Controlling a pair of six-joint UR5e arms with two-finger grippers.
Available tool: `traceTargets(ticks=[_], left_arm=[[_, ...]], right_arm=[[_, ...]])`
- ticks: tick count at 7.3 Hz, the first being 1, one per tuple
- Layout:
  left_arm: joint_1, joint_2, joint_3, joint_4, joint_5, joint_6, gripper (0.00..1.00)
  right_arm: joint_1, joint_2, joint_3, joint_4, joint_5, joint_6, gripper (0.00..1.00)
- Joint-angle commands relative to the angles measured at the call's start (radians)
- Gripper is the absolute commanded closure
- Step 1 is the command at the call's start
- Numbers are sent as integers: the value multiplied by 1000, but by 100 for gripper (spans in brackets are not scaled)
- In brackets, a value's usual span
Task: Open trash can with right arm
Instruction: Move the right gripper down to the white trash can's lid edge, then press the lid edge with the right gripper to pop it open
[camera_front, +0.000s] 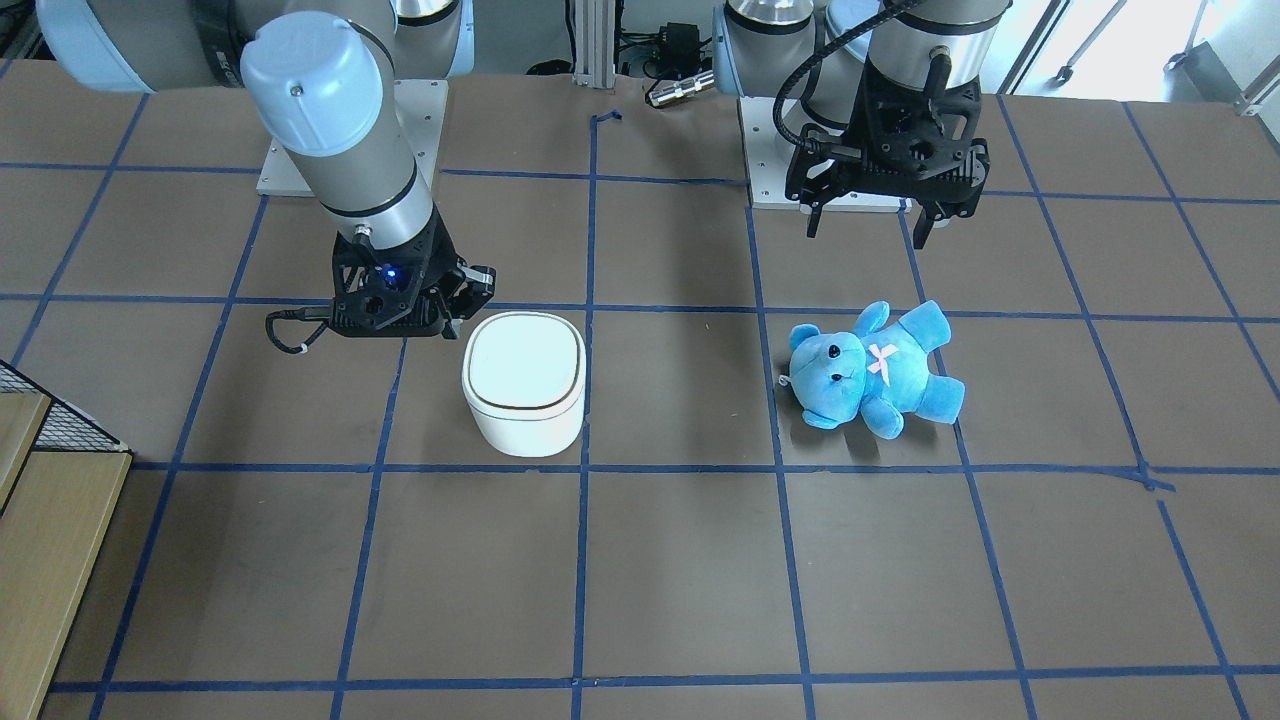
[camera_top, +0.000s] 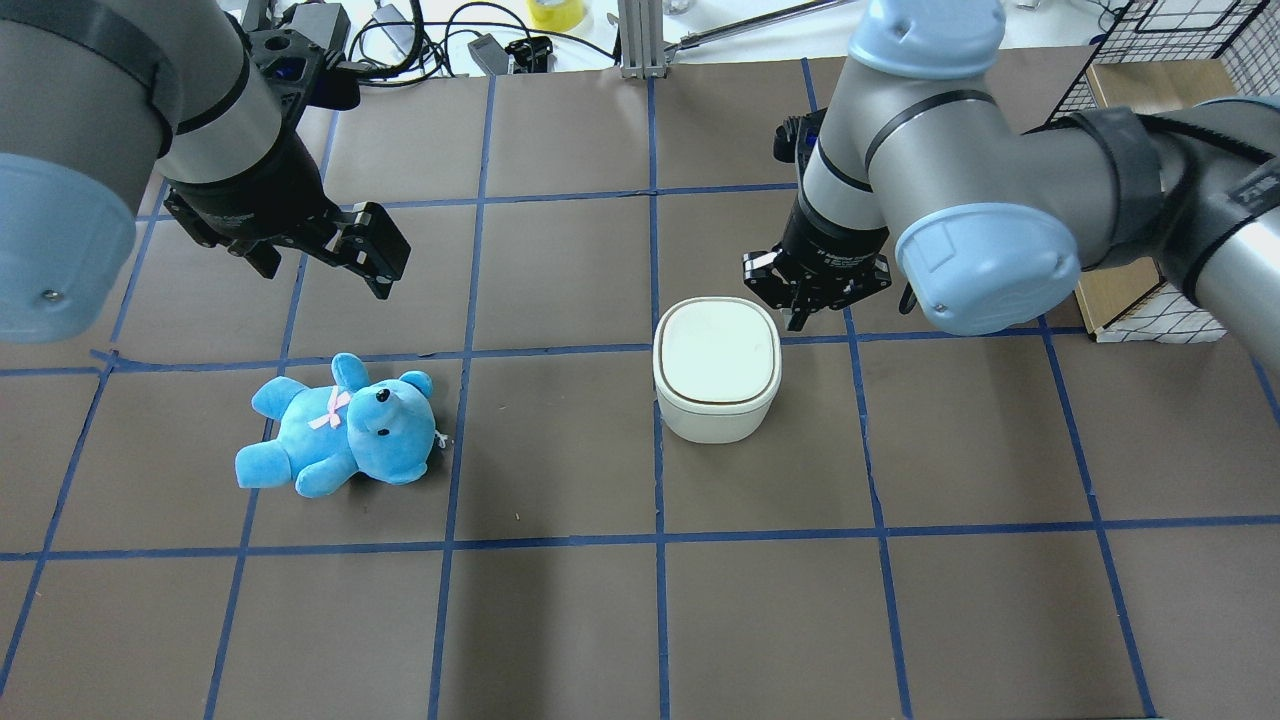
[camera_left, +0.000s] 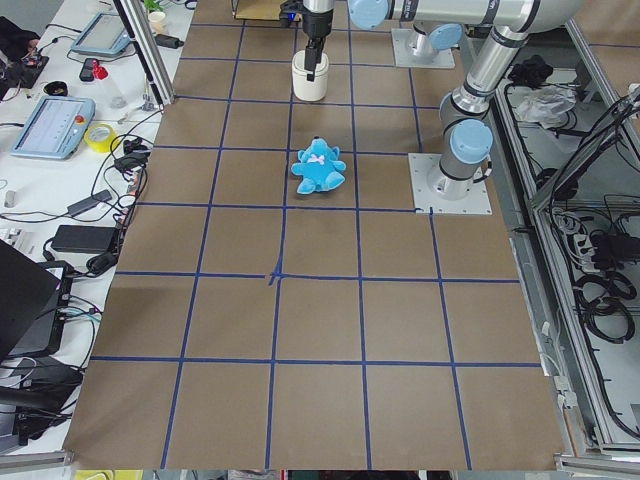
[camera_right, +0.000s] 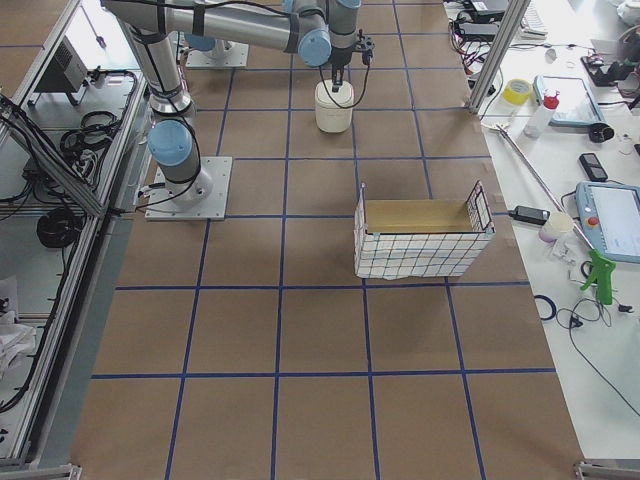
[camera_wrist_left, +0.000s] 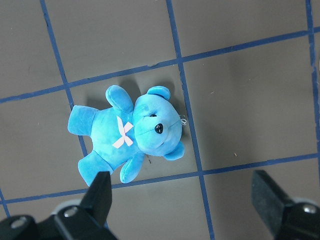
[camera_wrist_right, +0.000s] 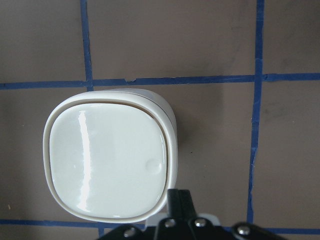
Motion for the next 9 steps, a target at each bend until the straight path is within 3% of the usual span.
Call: traceTargets(ticks=[1, 9], left_arm=[[0, 0, 0, 0, 2, 0, 0], [0, 0, 0, 0, 0, 0, 0]], right_arm=[[6, 40, 9, -33, 27, 2, 100], [9, 72, 57, -103, 33, 2, 100]])
